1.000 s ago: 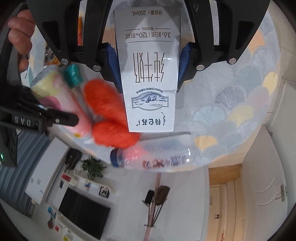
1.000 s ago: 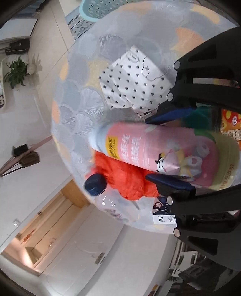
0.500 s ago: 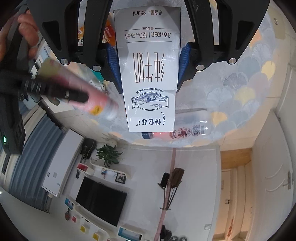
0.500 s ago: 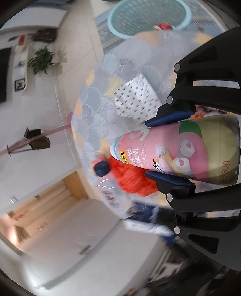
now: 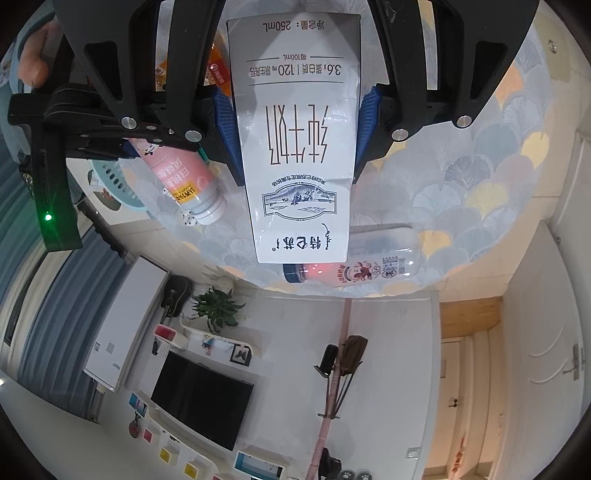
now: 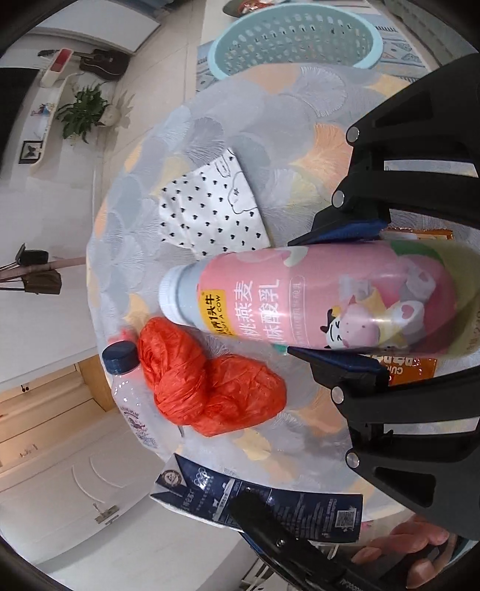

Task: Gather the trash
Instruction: 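Carry both items over the basket and open both tools to drop them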

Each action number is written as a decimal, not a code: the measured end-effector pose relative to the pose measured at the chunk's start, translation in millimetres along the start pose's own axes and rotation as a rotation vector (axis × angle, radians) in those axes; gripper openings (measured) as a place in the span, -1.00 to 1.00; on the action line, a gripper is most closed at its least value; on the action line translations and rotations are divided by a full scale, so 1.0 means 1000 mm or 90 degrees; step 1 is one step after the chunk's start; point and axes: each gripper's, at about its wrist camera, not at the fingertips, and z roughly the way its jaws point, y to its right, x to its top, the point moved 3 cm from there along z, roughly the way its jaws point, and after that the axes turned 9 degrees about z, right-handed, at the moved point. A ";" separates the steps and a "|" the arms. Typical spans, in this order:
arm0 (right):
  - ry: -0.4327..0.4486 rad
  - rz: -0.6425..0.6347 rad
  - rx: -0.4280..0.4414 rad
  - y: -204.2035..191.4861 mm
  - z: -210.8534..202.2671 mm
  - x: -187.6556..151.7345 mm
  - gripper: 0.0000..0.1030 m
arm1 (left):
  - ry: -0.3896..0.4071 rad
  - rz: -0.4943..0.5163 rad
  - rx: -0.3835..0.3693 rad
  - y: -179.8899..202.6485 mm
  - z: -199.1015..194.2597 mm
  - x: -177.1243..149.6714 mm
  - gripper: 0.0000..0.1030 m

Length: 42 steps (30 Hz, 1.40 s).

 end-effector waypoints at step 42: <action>0.215 0.380 -0.227 0.338 -0.091 0.013 -0.11 | -0.155 0.234 -0.269 0.298 0.182 0.066 0.04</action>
